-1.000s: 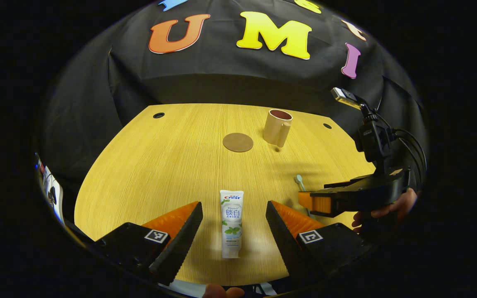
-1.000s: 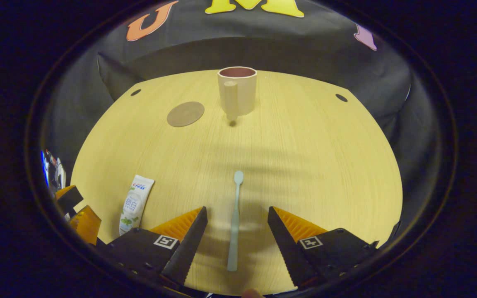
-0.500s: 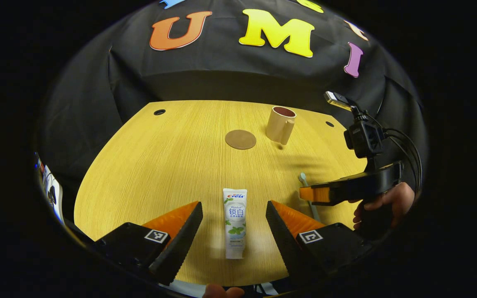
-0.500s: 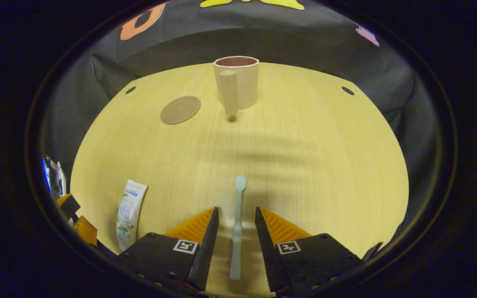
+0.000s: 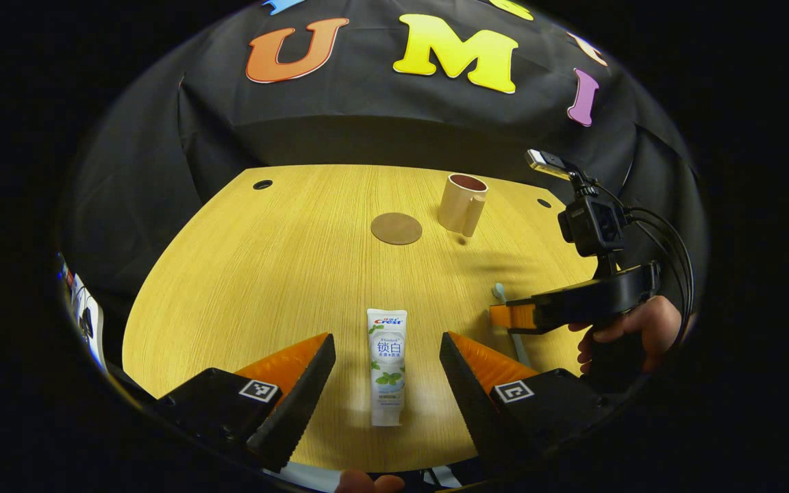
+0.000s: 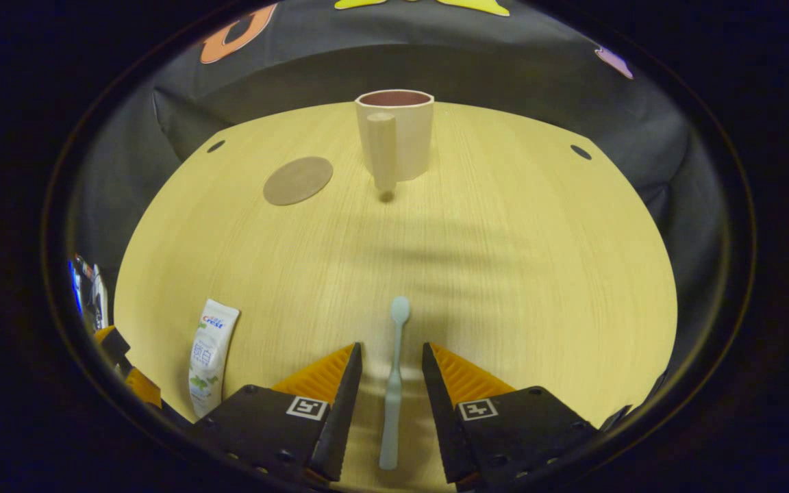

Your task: Put the toothbrush and toothpaste on the desktop into the cup, then pick up the cup and place it on the coaster on the desktop.

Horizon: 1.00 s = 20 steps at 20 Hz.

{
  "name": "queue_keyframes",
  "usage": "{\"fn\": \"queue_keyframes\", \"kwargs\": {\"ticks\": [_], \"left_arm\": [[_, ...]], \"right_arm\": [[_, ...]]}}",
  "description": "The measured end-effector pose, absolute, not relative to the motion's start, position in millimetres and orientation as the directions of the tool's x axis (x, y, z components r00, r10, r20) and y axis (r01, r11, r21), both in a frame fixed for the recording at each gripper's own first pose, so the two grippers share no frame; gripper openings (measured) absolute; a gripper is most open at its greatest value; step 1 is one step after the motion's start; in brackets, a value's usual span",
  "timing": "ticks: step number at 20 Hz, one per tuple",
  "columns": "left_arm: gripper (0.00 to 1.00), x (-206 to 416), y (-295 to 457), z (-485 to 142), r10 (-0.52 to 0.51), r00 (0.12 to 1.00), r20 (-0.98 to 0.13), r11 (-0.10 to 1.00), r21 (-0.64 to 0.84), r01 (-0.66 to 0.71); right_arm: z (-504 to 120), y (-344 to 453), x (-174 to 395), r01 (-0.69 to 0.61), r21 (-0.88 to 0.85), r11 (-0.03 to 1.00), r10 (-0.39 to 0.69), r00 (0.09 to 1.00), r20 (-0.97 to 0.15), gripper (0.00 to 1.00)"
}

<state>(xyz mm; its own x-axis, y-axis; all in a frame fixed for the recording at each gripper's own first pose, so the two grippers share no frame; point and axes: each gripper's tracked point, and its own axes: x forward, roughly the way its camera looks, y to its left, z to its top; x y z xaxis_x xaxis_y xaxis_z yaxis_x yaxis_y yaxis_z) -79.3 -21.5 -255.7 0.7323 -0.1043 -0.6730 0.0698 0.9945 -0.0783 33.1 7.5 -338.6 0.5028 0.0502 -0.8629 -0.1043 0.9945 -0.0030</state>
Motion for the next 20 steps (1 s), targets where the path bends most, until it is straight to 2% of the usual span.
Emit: {"fn": "queue_keyframes", "kwargs": {"ticks": [1, 4, 6, 7, 8, 9, 11, 20], "left_arm": [[0.98, -79.1, -22.2, -255.4, -0.104, 0.733, -0.673, 0.995, -0.078, 0.069], [0.98, -80.9, -23.4, -257.1, -0.106, 0.730, -0.675, 0.994, -0.079, 0.071], [0.98, -80.9, -23.9, -256.5, -0.107, 0.730, -0.675, 0.994, -0.079, 0.073], [0.98, -81.2, -24.4, -256.6, -0.108, 0.730, -0.675, 0.994, -0.078, 0.075], [0.98, -79.2, -26.1, -256.4, -0.109, 0.731, -0.674, 0.994, -0.077, 0.077], [0.98, -77.9, -26.0, -256.2, -0.109, 0.732, -0.673, 0.994, -0.075, 0.080], [0.98, -78.0, -25.4, -255.5, -0.110, 0.733, -0.671, 0.994, -0.072, 0.083], [0.98, -76.5, -25.5, -258.3, -0.115, 0.732, -0.672, 0.993, -0.082, 0.081]], "right_arm": [[-338.8, 6.2, 33.1, -0.106, -0.006, 0.994, 0.049, 0.503, -0.863, 0.57], [-339.2, 1.1, 36.8, -0.101, -0.015, 0.995, 0.039, 0.509, -0.860, 0.54], [-338.7, 1.9, 35.8, -0.105, -0.012, 0.994, 0.042, 0.506, -0.862, 0.27], [-338.3, 1.7, 36.9, -0.106, -0.014, 0.994, 0.042, 0.508, -0.860, 0.24], [-337.9, 1.6, 38.0, -0.108, -0.016, 0.994, 0.041, 0.508, -0.861, 0.27], [-338.3, 1.7, 38.1, -0.108, -0.015, 0.994, 0.042, 0.508, -0.860, 0.24], [-338.2, 3.2, 38.5, -0.108, -0.011, 0.994, 0.045, 0.507, -0.861, 0.27], [-338.6, 5.5, 39.4, -0.112, -0.003, 0.994, 0.054, 0.501, -0.864, 0.27]]}}
